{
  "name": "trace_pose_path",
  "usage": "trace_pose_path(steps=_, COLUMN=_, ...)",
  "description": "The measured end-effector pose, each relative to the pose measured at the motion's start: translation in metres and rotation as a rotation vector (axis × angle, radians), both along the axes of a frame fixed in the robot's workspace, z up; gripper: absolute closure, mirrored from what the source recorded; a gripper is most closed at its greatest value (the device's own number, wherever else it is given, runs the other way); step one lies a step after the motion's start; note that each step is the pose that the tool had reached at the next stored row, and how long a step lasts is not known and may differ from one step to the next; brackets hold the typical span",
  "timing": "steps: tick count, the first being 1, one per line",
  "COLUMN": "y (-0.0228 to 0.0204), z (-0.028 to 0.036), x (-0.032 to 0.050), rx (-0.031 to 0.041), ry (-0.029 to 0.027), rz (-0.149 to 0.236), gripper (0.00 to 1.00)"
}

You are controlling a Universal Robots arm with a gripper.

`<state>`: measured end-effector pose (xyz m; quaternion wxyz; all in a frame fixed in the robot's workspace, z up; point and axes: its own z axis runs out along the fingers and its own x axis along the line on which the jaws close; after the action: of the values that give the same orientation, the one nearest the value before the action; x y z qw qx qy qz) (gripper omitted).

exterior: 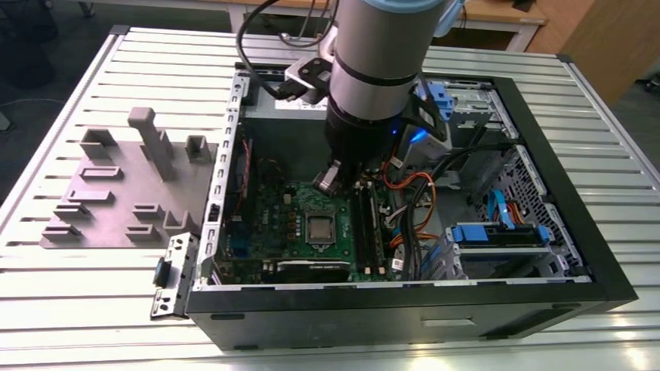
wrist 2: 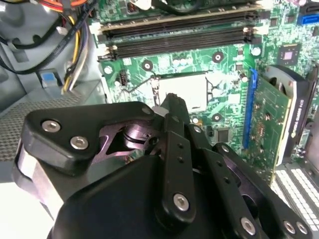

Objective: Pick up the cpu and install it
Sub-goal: 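Install the first cpu locking lever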

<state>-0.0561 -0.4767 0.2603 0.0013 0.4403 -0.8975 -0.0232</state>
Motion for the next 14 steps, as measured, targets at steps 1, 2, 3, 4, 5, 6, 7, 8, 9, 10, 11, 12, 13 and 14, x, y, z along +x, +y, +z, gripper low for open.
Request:
trace_pose_path(steps=1, y=0.0001, z=-0.0001, x=0.0007, rx=0.0006, ry=0.0, rz=0.003, gripper=0.89)
trace_pose_path(steps=2, y=0.0001, z=-0.0003, x=0.0007, rx=0.0009, ry=0.0, rz=0.016, gripper=0.89)
trace_pose_path(steps=3, y=0.0001, z=-0.0007, x=0.0007, rx=0.001, ry=-0.0001, rz=0.033, gripper=0.89)
trace_pose_path(steps=4, y=0.0001, z=-0.0009, x=0.0007, rx=0.0008, ry=0.0, rz=0.053, gripper=0.89)
trace_pose_path(steps=5, y=0.0001, z=-0.0009, x=0.0008, rx=0.0006, ry=0.0001, rz=0.068, gripper=0.89)
trace_pose_path(steps=6, y=0.0002, z=-0.001, x=0.0008, rx=0.0008, ry=0.0001, rz=0.072, gripper=0.89)
trace_pose_path(steps=7, y=0.0006, z=-0.0011, x=0.0011, rx=0.0022, ry=0.0, rz=0.073, gripper=0.89)
trace_pose_path(steps=8, y=0.0017, z=-0.0012, x=0.0015, rx=0.0043, ry=-0.0001, rz=0.072, gripper=0.89)
trace_pose_path(steps=9, y=0.0031, z=-0.0011, x=0.0019, rx=0.0056, ry=-0.0001, rz=0.073, gripper=0.89)
trace_pose_path(steps=10, y=0.0047, z=-0.0011, x=0.0022, rx=0.0068, ry=-0.0002, rz=0.073, gripper=0.89)
trace_pose_path(steps=11, y=0.0064, z=-0.0012, x=0.0025, rx=0.008, ry=-0.0003, rz=0.073, gripper=0.89)
trace_pose_path(steps=12, y=0.0078, z=-0.0012, x=0.0029, rx=0.0095, ry=-0.0003, rz=0.073, gripper=0.89)
trace_pose_path(steps=13, y=0.009, z=-0.0012, x=0.0034, rx=0.0114, ry=-0.0003, rz=0.073, gripper=0.89)
trace_pose_path(steps=14, y=0.0095, z=-0.0012, x=0.0043, rx=0.0145, ry=-0.0005, rz=0.073, gripper=0.89)
